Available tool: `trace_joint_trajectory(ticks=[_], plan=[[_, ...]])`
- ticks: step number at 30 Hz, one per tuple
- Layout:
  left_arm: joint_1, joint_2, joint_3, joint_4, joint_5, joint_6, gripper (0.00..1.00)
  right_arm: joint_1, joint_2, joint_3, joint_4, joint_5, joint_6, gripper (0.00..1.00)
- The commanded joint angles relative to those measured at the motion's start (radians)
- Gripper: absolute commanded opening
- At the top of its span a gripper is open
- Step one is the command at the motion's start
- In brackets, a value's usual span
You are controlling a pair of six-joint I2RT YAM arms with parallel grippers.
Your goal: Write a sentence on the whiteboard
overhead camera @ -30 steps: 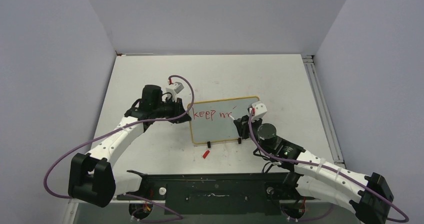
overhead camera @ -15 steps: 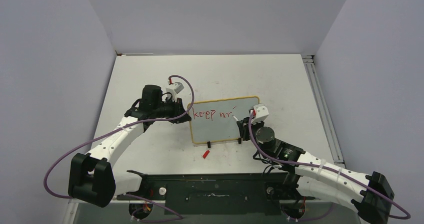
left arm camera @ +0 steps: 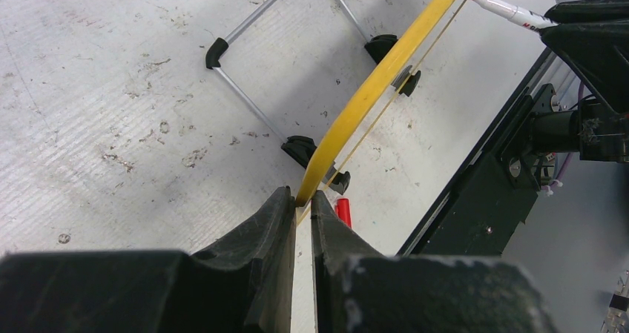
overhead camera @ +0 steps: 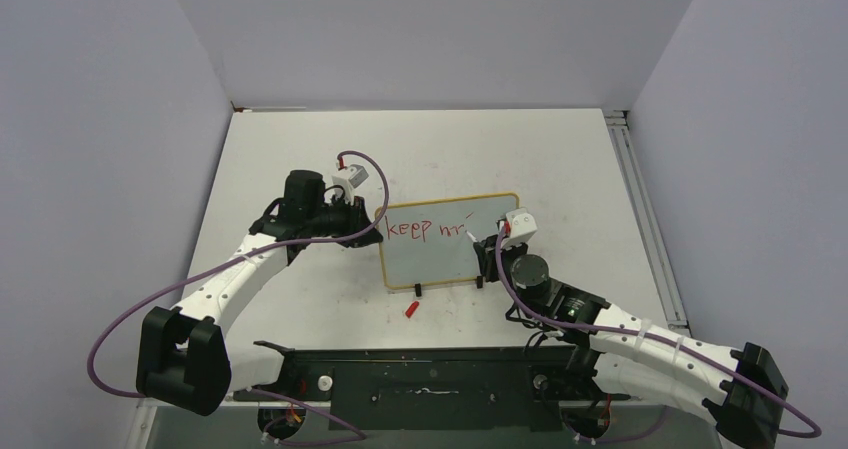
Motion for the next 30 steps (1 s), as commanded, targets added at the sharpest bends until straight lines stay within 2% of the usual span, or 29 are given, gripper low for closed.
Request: trace_joint_trajectory(ticks=[1, 30], plan=[[-0.008, -0.03, 0.033, 0.005, 0.009, -0.008, 0.0, 0.007, 0.004, 0.03, 0.064, 0.019, -0.011, 0.05], [-0.008, -0.031, 0.031, 0.003, 0.008, -0.008, 0.0, 0.041, 0.041, 0.044, 0.126, 0.075, -0.04, 0.05]])
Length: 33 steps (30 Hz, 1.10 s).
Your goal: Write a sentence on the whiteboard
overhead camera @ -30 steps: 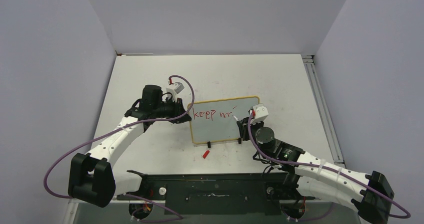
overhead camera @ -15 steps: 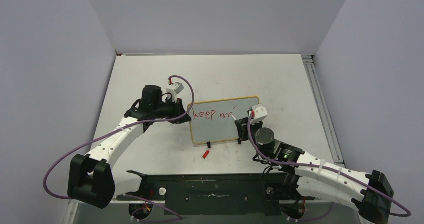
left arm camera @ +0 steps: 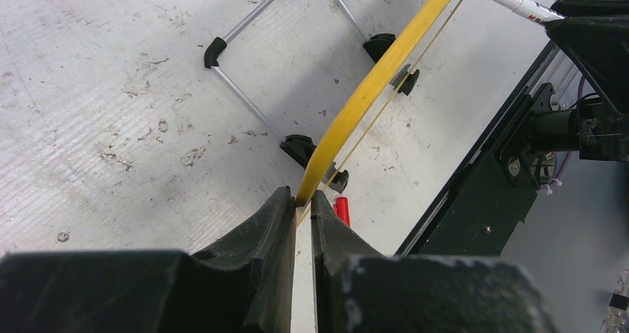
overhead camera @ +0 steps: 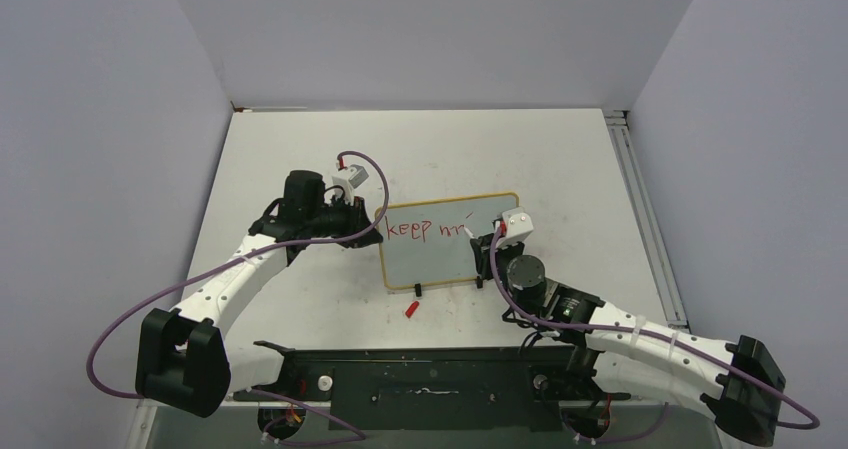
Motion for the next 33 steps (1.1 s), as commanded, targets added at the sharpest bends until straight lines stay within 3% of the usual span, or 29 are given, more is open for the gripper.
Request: trace_joint_trajectory(ticks=[1, 16, 33], plan=[[-0.006, -0.023, 0.031, 0.01, 0.008, -0.008, 0.0, 0.008, 0.01, 0.034, 0.064, 0.027, -0.012, 0.05], [-0.006, -0.023, 0.032, 0.01, 0.009, -0.008, 0.0, 0.016, -0.039, -0.008, -0.025, 0.063, 0.042, 0.05], [-0.006, -0.022, 0.031, 0.011, 0.01, -0.009, 0.0, 0.026, -0.001, -0.02, 0.004, 0.041, 0.054, 0.05]])
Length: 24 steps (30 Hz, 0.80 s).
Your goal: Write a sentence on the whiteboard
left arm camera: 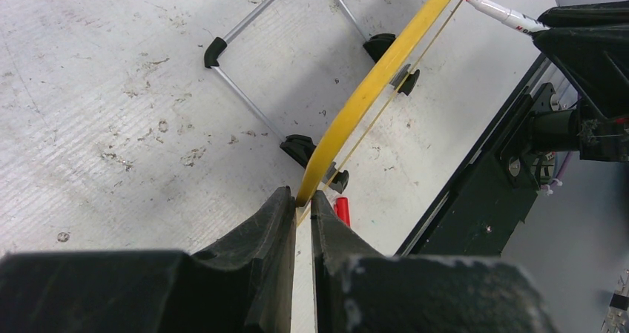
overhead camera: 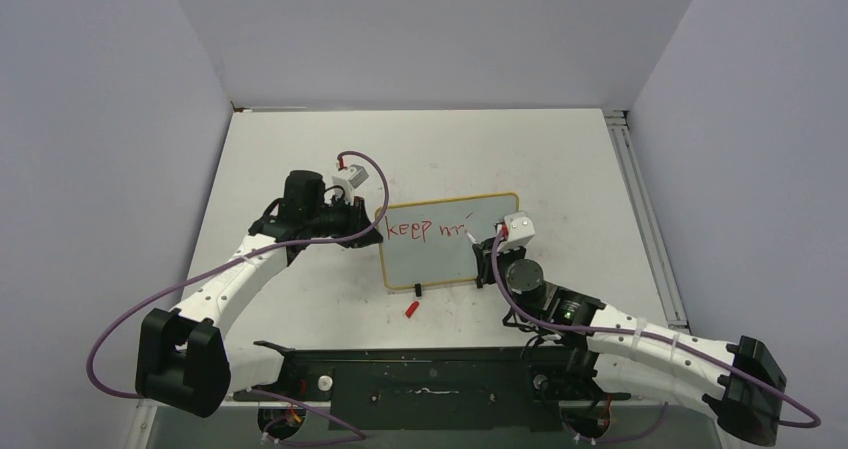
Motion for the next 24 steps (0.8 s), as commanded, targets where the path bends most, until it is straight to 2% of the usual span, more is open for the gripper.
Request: trace_joint_trajectory(ticks=[1, 24], plan=[[-0.007, -0.022, 0.031, 0.011, 0.01, -0.008, 0.0, 0.008, 0.02, 0.0, 0.047, 0.003, 0.005, 0.05], [-0.007, -0.024, 0.03, 0.013, 0.013, -0.01, 0.0, 0.013, 0.077, 0.03, 0.143, 0.008, -0.033, 0.05]])
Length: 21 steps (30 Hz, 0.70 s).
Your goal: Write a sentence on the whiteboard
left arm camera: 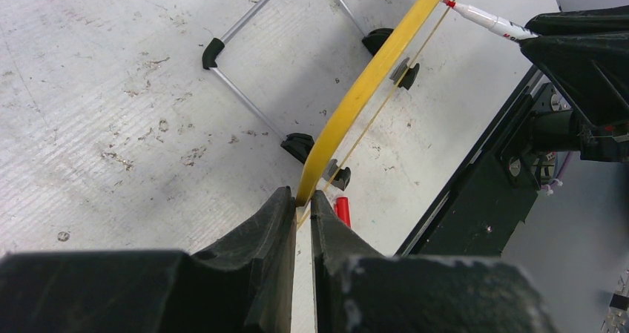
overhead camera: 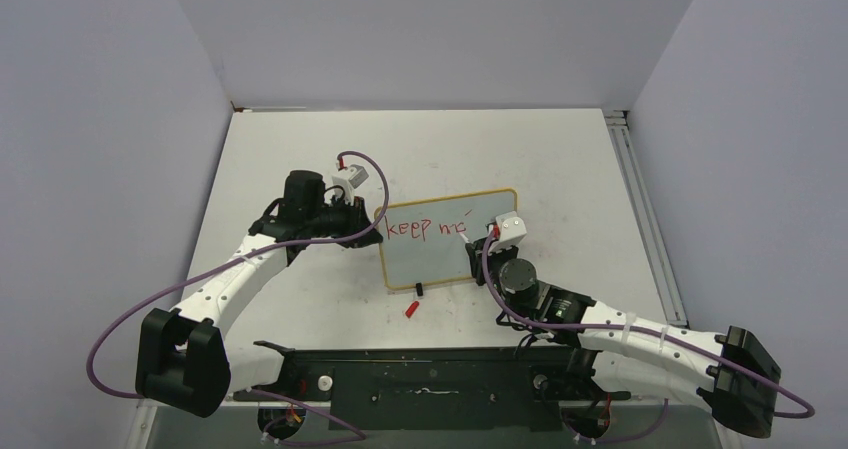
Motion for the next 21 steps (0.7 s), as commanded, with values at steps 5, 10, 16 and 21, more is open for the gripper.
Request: trace_joint_trajectory(ticks=[5, 10, 16, 21], plan=[[-0.007, -0.025, 0.03, 0.013, 0.014, -0.009, 0.0, 0.005, 0.002, 0.026, 0.045, 0.023, -0.007, 0.05], [-0.007, -0.028, 0.03, 0.013, 0.01, -0.009, 0.0, 0.005, -0.016, 0.01, 0.013, 0.042, 0.011, 0.05], [-0.007, -0.025, 0.031, 0.013, 0.01, -0.009, 0.0, 0.007, -0.06, 0.003, -0.021, 0.08, 0.018, 0.05], [-0.007, -0.027, 0.03, 0.013, 0.011, -0.009, 0.0, 0.007, -0.063, 0.01, -0.021, 0.09, 0.008, 0.05]])
